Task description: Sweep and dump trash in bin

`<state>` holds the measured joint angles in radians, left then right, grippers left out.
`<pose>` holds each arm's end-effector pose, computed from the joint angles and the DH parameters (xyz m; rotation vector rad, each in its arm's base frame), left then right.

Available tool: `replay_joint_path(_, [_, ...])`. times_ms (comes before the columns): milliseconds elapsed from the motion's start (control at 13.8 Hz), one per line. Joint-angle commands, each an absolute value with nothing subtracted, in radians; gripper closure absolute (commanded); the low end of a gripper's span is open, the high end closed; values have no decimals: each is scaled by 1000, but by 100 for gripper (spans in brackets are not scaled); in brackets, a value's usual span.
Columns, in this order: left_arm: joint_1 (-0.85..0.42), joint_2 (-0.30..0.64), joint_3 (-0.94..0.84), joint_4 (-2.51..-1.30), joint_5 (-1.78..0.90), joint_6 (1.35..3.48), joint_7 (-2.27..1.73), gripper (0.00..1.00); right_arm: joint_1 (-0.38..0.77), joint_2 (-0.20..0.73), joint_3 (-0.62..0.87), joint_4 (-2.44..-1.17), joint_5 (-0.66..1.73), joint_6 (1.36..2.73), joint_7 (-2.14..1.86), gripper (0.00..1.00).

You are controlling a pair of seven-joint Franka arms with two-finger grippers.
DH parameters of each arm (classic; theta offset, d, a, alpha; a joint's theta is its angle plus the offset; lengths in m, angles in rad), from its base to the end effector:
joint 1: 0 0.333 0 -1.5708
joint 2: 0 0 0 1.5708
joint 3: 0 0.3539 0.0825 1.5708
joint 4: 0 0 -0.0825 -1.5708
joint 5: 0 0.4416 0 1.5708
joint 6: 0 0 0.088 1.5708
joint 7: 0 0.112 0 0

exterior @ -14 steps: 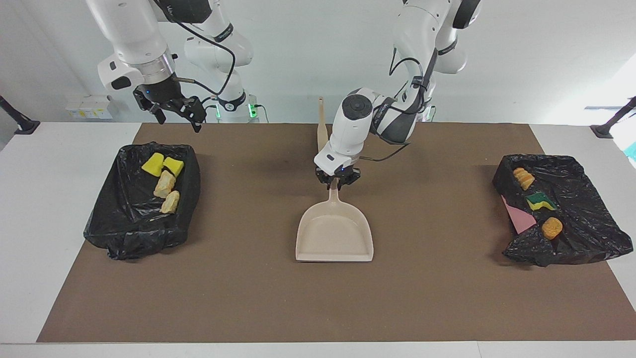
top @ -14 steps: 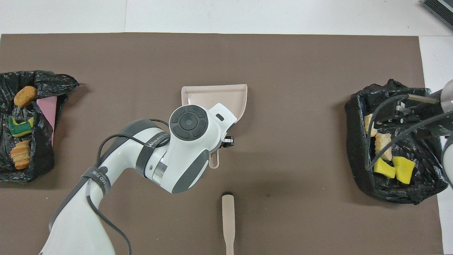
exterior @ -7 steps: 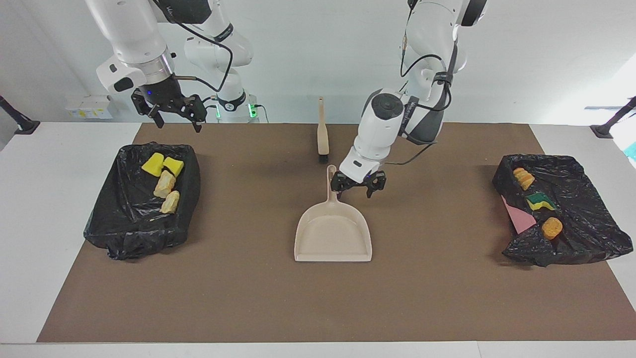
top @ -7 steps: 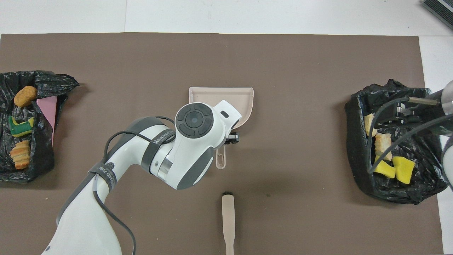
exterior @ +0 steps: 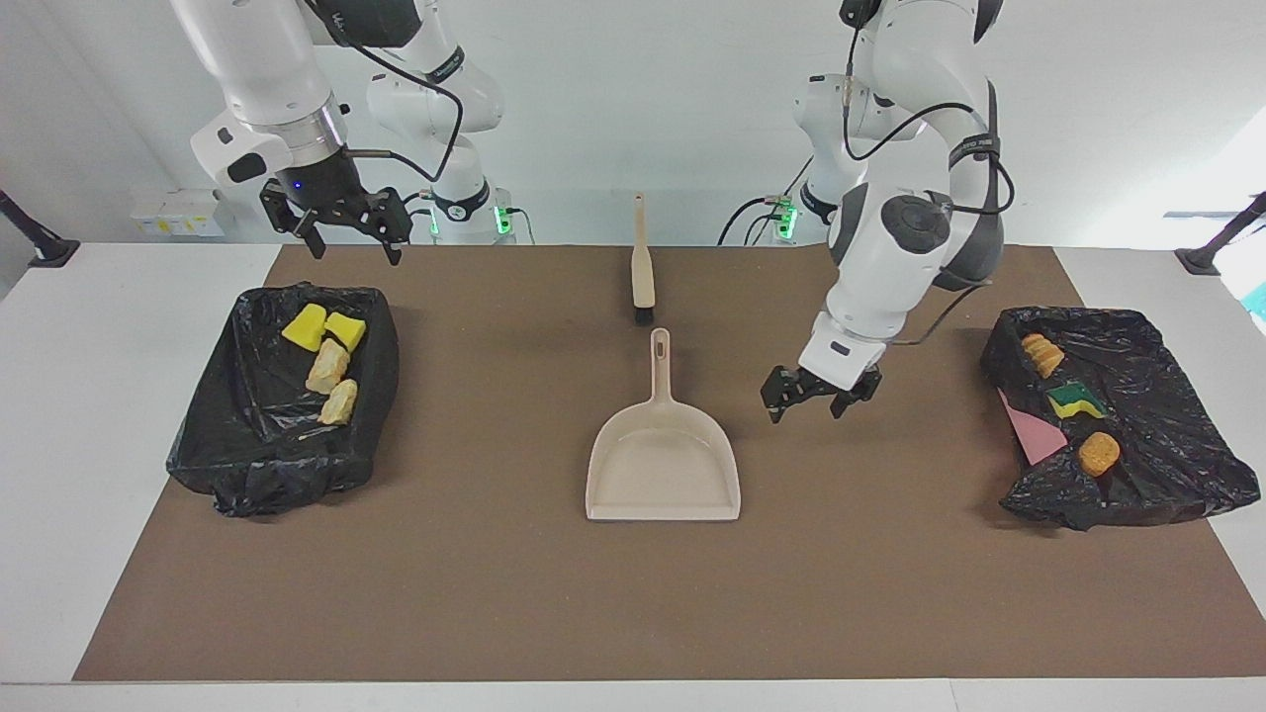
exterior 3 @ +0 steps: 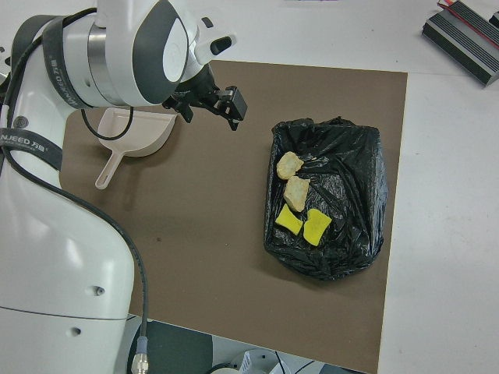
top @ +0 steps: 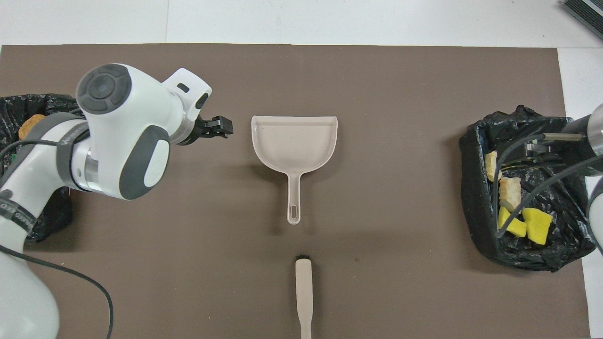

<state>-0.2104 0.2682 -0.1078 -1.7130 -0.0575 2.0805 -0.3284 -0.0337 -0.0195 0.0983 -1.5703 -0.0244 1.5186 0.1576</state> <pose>0.6750 -0.2193 0.4503 3.0315 0.0622 0.1062 0.5987 0.0365 0.6650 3.1081 -0.1461 -0.0454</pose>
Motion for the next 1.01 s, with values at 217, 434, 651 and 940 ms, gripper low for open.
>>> replay_joint_path(217, [-59,131,-100,-1697,-19,1879,-47,0,-51,-58,106,-1609,-6,1519,110,0])
replay_joint_path(434, [-11,103,-100,-1663,-15,1778,25,0,-52,-60,106,-1614,-6,1514,112,0])
replay_joint_path(651, [-11,91,-72,-1568,-14,1614,61,0,-52,-58,106,-1611,-6,1514,113,0])
replay_joint_path(940, [-11,25,-45,-1569,-17,1552,92,0,-55,-49,106,-1592,-8,1520,123,0])
